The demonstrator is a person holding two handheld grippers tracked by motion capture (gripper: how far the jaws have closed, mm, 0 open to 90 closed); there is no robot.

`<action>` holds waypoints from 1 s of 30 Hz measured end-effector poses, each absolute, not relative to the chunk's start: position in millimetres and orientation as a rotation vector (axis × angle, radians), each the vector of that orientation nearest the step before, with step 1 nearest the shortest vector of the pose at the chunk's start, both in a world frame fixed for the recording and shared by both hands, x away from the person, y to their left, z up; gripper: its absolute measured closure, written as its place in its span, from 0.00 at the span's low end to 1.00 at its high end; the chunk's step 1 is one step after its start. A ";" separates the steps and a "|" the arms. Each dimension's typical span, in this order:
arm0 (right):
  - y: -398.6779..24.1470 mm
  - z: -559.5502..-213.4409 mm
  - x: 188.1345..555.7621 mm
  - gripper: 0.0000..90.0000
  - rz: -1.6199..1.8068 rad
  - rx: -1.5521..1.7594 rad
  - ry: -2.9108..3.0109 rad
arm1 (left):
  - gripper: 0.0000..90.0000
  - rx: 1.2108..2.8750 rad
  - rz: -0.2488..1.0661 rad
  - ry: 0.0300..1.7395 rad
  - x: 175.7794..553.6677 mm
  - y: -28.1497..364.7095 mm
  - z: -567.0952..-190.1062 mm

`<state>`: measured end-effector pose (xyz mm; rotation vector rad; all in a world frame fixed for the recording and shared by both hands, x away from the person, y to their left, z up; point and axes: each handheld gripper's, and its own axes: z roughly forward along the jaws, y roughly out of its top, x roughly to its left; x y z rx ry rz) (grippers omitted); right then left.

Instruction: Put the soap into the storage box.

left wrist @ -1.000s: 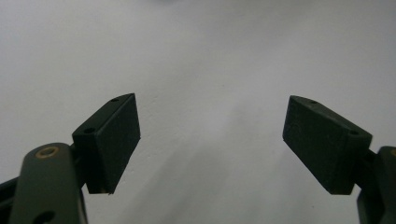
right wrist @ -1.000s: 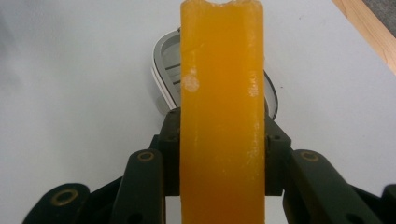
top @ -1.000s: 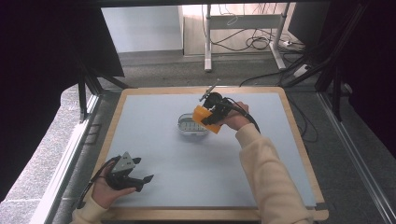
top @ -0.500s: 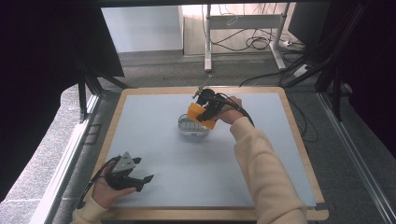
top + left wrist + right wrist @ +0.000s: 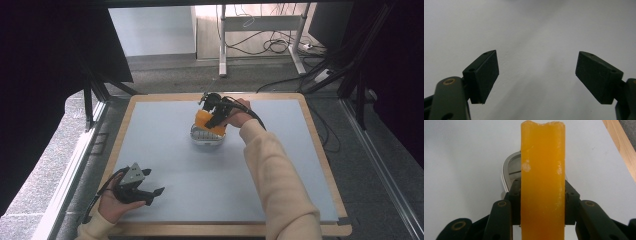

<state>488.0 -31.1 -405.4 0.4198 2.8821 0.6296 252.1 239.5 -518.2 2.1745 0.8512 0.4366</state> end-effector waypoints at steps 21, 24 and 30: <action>-20.0 -421.1 504.0 0.69 0.617 0.282 2.934 | 0.21 2.173 0.434 0.852 252.0 241.0 -518.3; -19.4 -424.0 506.4 0.69 0.612 0.275 2.931 | 0.21 2.173 0.433 0.852 252.0 241.2 -518.1; -16.6 -428.2 509.7 0.69 0.574 0.215 2.958 | 0.21 2.165 0.433 0.857 252.2 242.1 -518.0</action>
